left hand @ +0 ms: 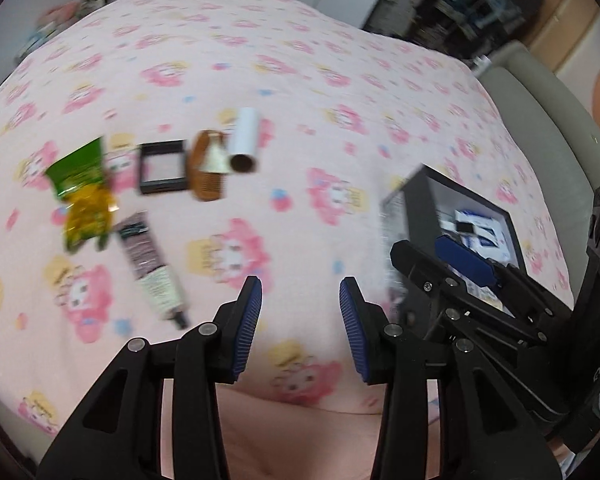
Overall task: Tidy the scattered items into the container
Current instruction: 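Withdraw the left tool from the box toward the remaining items, then move the left tool down to the brown-and-white hand cream tube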
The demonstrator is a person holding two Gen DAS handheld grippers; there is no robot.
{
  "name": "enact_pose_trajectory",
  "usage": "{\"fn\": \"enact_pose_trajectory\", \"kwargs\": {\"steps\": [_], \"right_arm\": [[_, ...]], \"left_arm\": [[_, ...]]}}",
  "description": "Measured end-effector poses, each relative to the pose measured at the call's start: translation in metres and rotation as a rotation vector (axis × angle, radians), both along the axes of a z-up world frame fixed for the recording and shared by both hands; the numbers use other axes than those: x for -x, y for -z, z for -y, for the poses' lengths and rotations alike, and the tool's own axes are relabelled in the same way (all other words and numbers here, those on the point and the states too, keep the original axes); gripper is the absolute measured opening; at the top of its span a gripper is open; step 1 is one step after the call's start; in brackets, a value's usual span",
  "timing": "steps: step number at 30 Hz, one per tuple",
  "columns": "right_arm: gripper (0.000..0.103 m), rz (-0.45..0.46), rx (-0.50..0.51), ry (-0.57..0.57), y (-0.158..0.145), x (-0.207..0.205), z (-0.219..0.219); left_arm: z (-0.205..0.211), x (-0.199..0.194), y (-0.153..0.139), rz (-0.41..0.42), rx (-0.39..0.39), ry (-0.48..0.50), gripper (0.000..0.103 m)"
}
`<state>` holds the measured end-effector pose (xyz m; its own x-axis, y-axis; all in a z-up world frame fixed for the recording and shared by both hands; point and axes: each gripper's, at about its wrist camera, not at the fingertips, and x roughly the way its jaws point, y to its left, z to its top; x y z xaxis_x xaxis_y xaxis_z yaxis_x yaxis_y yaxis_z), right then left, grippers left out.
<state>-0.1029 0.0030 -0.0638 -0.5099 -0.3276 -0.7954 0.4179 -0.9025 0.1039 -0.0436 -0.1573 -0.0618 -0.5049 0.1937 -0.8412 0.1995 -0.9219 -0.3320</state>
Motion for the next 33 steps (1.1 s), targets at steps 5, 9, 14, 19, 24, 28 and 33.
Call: {"fn": "enact_pose_trajectory", "kwargs": {"steps": [5,9,14,19,24,28,33], "right_arm": [[0.044,0.022,-0.023,-0.062,0.013,-0.005,0.049],[0.044,0.068,-0.039,-0.114,0.027,-0.005,0.077],[0.044,0.109,-0.076,-0.176,0.044,-0.004,0.099],[0.044,0.187,-0.093,-0.222,0.069,-0.005,0.105],[0.043,0.269,-0.129,-0.272,0.1,-0.001,0.118],[0.043,0.32,-0.136,-0.332,0.116,0.0,0.133],[0.044,0.382,-0.159,-0.406,0.138,-0.002,0.152]], "left_arm": [[0.043,-0.016,0.019,0.033,-0.026,-0.097,0.042],[0.068,-0.027,0.032,0.044,-0.081,-0.152,0.042],[0.095,-0.035,0.043,0.049,-0.109,-0.216,0.042],[0.124,-0.03,0.06,0.078,-0.142,-0.264,0.042],[0.136,-0.003,0.083,0.125,-0.215,-0.243,0.042],[0.139,0.021,0.113,0.213,-0.271,-0.215,0.043],[0.137,0.039,0.137,0.284,-0.318,-0.165,0.047]]}}
